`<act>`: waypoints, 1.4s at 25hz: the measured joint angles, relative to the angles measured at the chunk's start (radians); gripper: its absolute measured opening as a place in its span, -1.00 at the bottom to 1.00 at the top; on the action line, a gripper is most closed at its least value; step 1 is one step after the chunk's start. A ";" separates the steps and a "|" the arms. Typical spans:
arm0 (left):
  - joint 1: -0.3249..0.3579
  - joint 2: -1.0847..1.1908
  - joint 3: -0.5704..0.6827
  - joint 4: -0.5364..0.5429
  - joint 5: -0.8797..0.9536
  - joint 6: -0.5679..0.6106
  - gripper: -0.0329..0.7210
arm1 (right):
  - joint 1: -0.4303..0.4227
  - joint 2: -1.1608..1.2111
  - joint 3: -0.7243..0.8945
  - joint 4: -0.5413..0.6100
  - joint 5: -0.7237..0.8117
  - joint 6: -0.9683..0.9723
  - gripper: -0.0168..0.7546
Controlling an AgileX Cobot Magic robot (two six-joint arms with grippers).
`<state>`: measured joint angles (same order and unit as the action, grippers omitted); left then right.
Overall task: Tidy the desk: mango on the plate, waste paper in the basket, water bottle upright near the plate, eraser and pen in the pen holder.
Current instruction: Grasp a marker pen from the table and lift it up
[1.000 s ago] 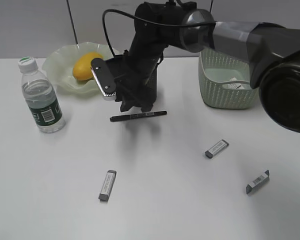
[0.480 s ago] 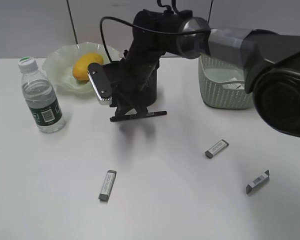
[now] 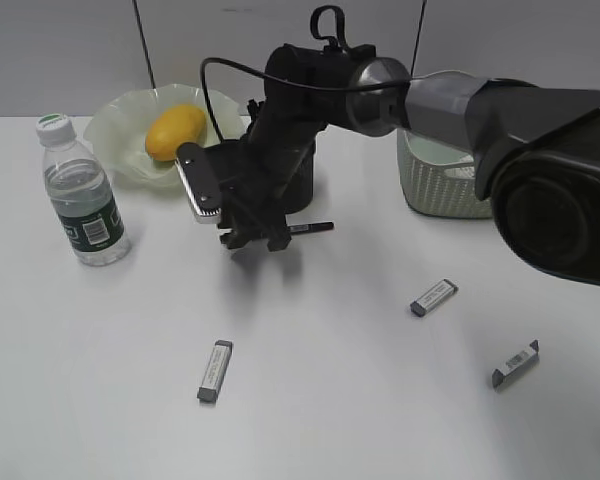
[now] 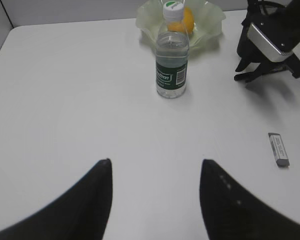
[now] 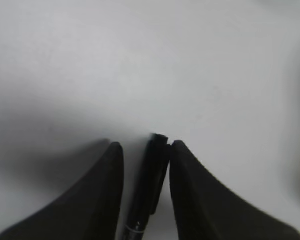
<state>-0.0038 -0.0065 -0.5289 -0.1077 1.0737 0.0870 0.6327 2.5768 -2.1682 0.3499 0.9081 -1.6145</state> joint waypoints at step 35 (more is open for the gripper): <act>0.000 0.000 0.000 0.000 0.000 0.000 0.21 | -0.015 0.026 0.000 0.035 -0.021 0.125 -0.26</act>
<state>-0.0038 -0.0065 -0.5289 -0.1077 1.0737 0.0870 0.6175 2.6027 -2.1682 0.3854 0.8871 -1.4898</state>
